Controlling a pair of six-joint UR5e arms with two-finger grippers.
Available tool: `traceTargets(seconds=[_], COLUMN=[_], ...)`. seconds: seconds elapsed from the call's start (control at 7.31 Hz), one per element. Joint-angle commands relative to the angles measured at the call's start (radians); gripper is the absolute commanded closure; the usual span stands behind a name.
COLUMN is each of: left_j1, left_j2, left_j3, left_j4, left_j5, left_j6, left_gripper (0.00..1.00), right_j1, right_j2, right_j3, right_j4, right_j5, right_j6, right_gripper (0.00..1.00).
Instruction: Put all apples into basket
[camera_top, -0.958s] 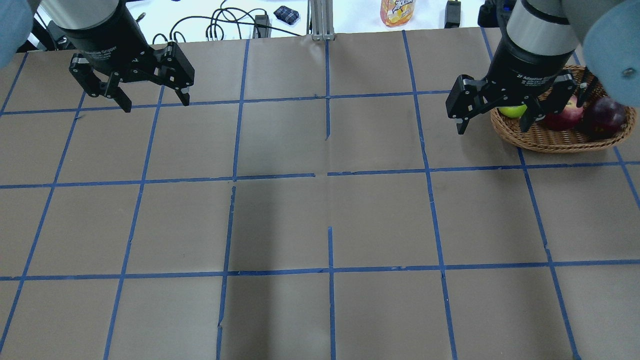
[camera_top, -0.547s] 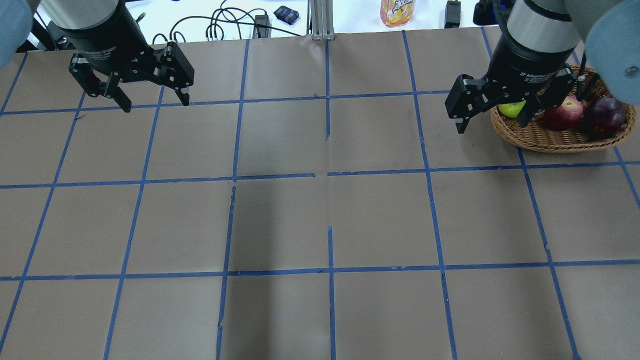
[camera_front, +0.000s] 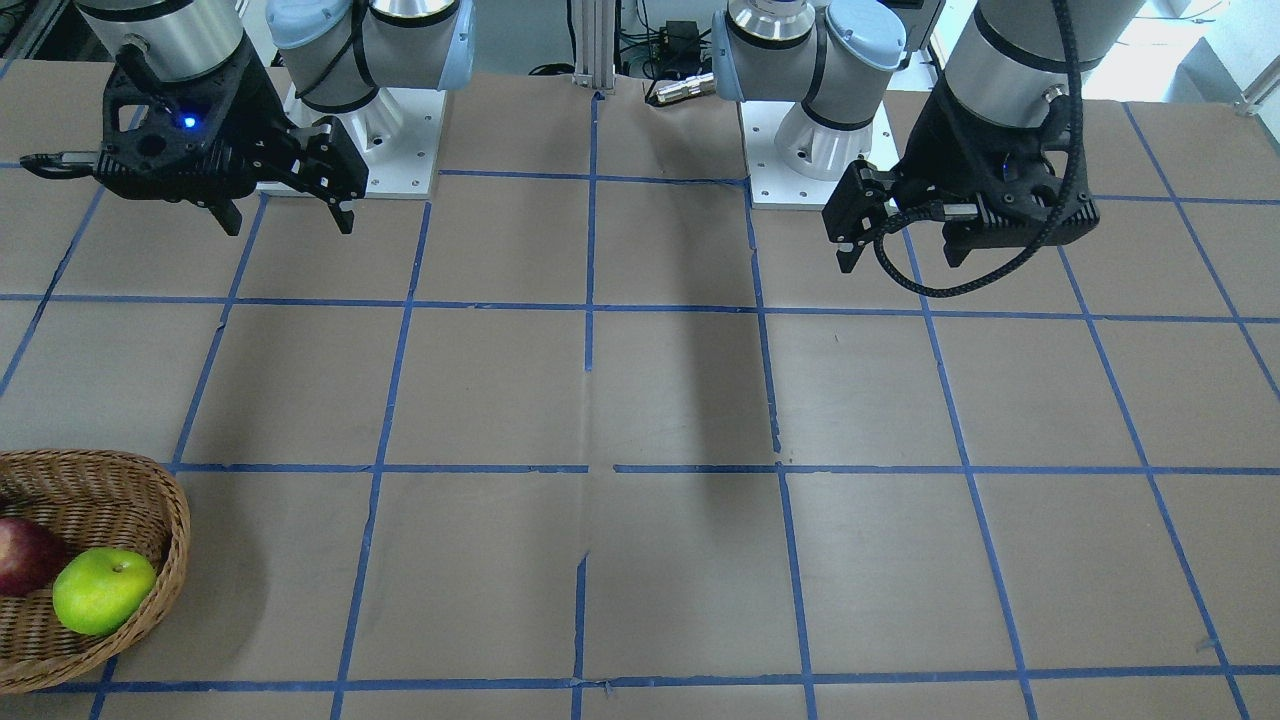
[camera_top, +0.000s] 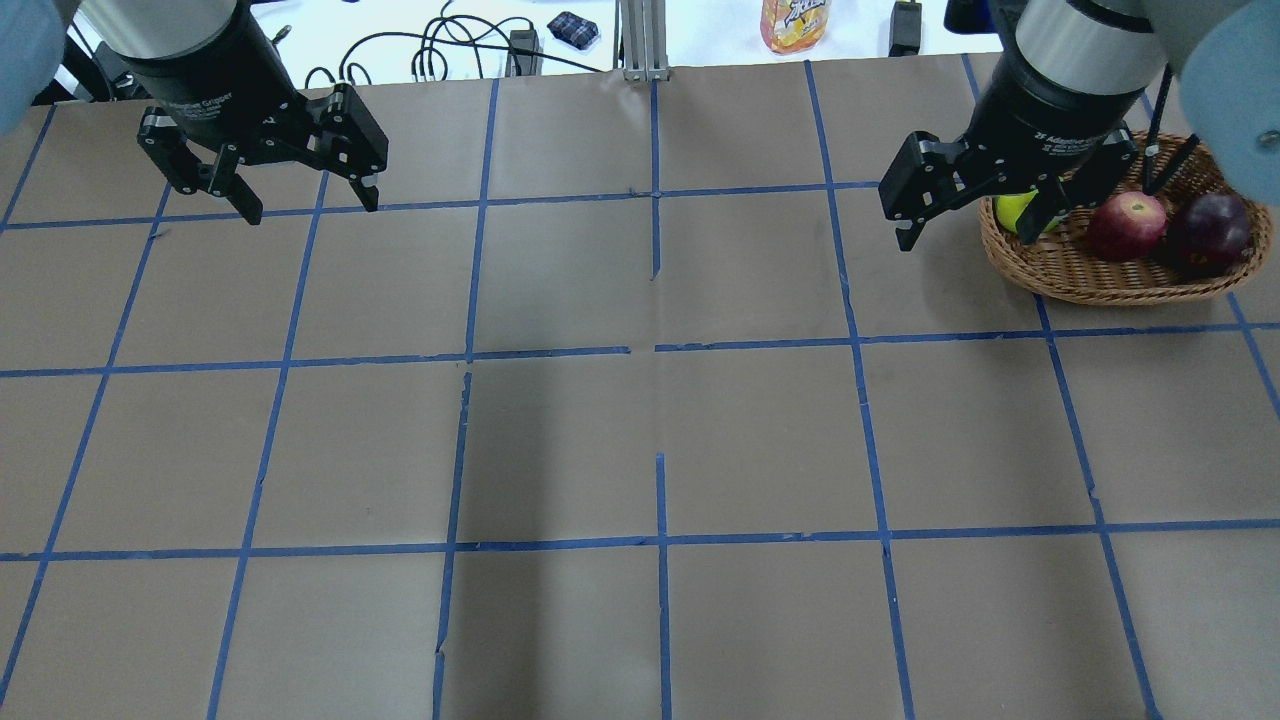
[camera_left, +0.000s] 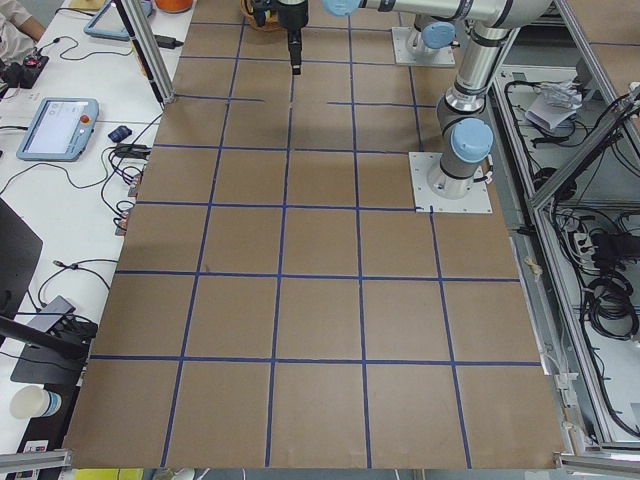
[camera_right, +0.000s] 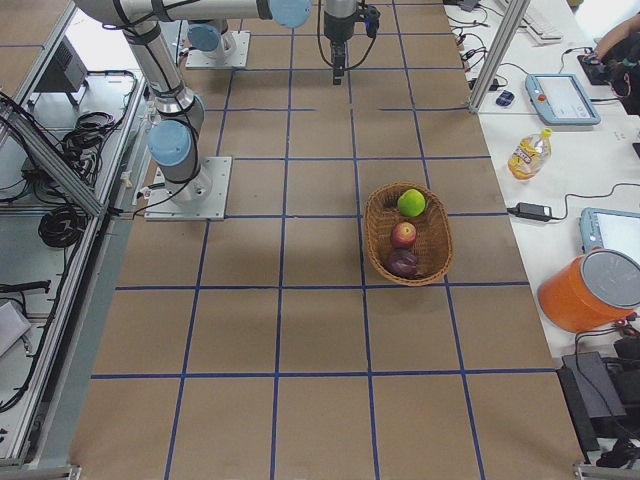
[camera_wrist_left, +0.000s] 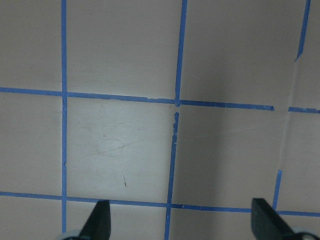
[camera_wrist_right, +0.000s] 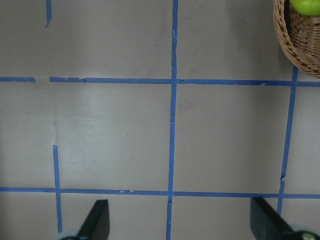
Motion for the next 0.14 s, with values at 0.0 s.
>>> traceTargets(seconds=[0.0], left_j1=[0.001], left_j2=[0.000], left_j3=[-0.001], left_j4=[0.000], left_j5=[0.000], left_j6=[0.000], left_gripper=[0.00], right_j1=[0.001], right_j2=[-0.001], right_j3=[0.001], right_j4=[-0.001], right_j5=[-0.002], right_j6=[0.012], right_gripper=[0.00])
